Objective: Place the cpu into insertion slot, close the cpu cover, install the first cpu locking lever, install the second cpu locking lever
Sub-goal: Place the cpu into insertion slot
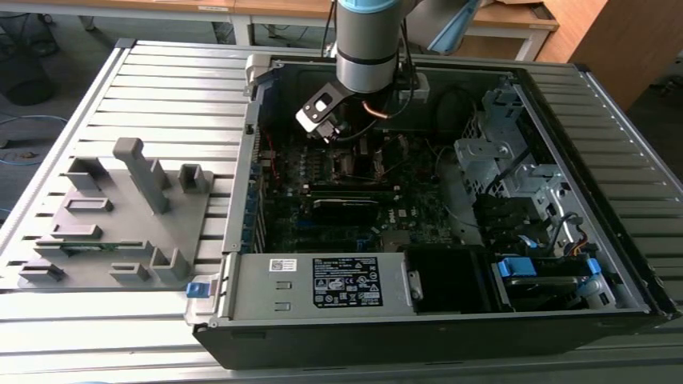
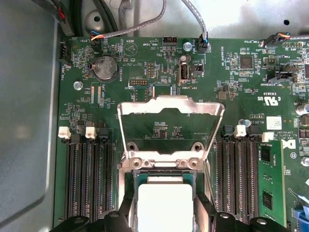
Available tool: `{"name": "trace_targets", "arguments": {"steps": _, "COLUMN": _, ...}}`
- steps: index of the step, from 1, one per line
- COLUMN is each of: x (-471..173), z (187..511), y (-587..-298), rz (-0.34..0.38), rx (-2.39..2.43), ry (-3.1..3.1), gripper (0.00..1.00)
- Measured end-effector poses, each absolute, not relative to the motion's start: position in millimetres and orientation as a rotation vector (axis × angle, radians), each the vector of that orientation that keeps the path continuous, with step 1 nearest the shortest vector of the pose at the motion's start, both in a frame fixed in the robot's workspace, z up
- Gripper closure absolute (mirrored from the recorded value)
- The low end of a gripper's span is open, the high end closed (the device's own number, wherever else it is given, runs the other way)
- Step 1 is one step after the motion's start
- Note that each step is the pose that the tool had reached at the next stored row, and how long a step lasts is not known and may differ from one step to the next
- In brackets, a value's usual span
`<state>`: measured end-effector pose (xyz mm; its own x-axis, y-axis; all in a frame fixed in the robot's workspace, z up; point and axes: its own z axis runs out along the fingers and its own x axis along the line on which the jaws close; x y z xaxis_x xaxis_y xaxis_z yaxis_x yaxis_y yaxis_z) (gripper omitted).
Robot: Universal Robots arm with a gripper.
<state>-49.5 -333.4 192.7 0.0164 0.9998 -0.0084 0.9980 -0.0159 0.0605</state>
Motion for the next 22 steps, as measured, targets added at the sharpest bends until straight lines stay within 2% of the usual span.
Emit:
{"name": "trace_targets", "arguments": {"steps": 7, "x": -50, "z": 208, "y": -333, "rz": 0.057, "rx": 2.204, "ry": 2.169, "gripper": 0.39}}
{"name": "trace_targets", "arguments": {"steps": 22, "x": -50, "z": 209, "y": -333, "rz": 0.057, "rx": 2.204, "ry": 2.169, "gripper": 0.40}}
